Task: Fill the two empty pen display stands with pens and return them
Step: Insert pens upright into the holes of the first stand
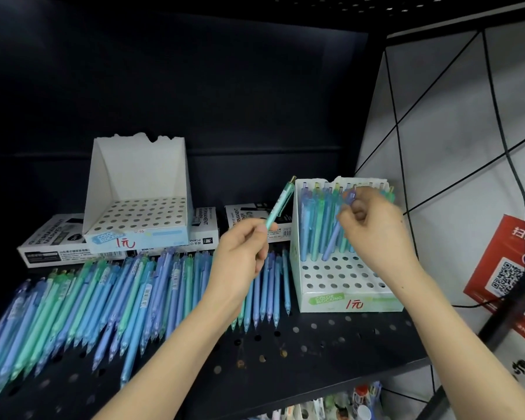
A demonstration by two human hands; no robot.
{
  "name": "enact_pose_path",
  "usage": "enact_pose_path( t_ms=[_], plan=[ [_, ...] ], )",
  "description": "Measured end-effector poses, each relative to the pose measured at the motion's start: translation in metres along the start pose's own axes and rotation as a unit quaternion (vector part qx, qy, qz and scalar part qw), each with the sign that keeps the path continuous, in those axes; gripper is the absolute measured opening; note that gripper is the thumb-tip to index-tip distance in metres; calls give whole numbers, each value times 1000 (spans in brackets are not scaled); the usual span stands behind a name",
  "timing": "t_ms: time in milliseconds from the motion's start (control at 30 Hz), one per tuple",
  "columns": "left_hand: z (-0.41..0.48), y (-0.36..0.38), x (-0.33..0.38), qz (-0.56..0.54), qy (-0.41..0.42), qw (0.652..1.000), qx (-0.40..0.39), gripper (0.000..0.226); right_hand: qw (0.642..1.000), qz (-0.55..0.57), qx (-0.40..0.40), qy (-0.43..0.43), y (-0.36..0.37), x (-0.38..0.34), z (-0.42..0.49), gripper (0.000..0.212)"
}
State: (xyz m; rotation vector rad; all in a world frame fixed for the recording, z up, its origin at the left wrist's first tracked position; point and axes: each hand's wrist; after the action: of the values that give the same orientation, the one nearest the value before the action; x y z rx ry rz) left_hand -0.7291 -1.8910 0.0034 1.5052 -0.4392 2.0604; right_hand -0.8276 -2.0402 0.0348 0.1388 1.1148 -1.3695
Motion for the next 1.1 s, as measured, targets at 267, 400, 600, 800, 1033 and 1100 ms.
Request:
enact_pose_path(
  t_ms=[267, 400, 600, 800, 1033, 1100],
  plan=[
    [-2, 2, 1, 12, 23, 999, -34, 23, 999, -37, -25, 26, 12, 4, 0, 9],
    [-3, 2, 0, 12, 30, 998, -58, 21, 996, -81, -6, 20, 12, 6, -3, 17],
    [-5, 5, -3, 32, 75, 991, -108, 20, 991, 131, -2, 15, -1, -12, -19, 12],
    [-6, 9, -7, 77, 105, 981, -144, 20, 962, 256, -46, 80, -8, -17, -23, 10],
    [-5, 8, -14, 309, 160, 930, -121, 37, 960, 258, 100, 36, -41, -7, -11, 11],
    [-3, 8, -16, 369, 140, 908, -141, 51, 968, 204, 146, 13, -43, -2, -6, 13]
  ],
)
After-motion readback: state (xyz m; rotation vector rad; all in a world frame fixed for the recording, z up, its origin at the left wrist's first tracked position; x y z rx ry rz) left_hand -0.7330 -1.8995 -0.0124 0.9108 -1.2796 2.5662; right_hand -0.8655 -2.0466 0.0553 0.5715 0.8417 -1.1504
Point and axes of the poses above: each hand's wrist, its own z-axis towards the middle knuckle, its own y-axis out of the palm, x = y × z, and after that the axes turned 5 degrees about y, right-handed
